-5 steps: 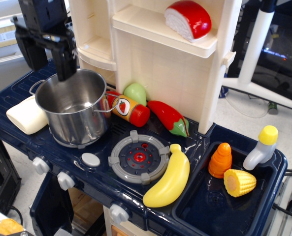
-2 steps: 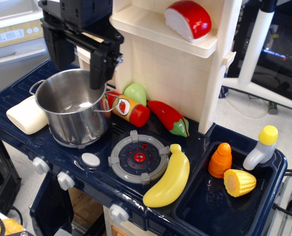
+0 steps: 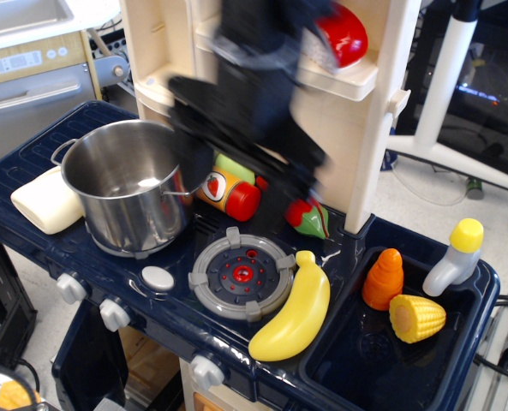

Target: Put banana in pot or pan

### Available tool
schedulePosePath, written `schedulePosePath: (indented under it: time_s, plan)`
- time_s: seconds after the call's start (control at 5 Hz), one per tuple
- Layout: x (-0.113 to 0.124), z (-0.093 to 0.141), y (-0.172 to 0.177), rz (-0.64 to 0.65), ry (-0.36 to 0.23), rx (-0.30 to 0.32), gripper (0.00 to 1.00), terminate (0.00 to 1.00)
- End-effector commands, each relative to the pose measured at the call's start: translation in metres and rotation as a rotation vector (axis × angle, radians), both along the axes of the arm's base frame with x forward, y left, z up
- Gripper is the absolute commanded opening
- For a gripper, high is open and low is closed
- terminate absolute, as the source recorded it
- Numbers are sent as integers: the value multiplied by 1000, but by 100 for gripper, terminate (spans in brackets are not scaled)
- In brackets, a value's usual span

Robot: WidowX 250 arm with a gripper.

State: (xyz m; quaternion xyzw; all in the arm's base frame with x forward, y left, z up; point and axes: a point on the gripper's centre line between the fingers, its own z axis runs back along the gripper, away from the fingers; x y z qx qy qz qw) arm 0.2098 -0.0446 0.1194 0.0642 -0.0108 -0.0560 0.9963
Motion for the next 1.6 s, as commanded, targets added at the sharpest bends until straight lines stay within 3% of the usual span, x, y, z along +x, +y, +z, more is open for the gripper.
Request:
schedulePosePath:
  time_s: [0.0, 0.4, 0.6, 0.8, 1.0, 1.2, 1.4]
  plan:
    - [6, -18, -34, 53, -51, -42, 100, 0]
    - [14, -50, -41, 204, -119, -83, 100, 0]
    - [18, -75, -33, 210, -135, -96, 100, 0]
    - [19, -78, -38, 231, -124, -110, 100, 0]
    - [15, -107, -37, 241, -168, -122, 100, 0]
    - [17, -106, -39, 267, -175, -138, 0, 0]
    - [16, -89, -33, 325, -157, -123, 0, 0]
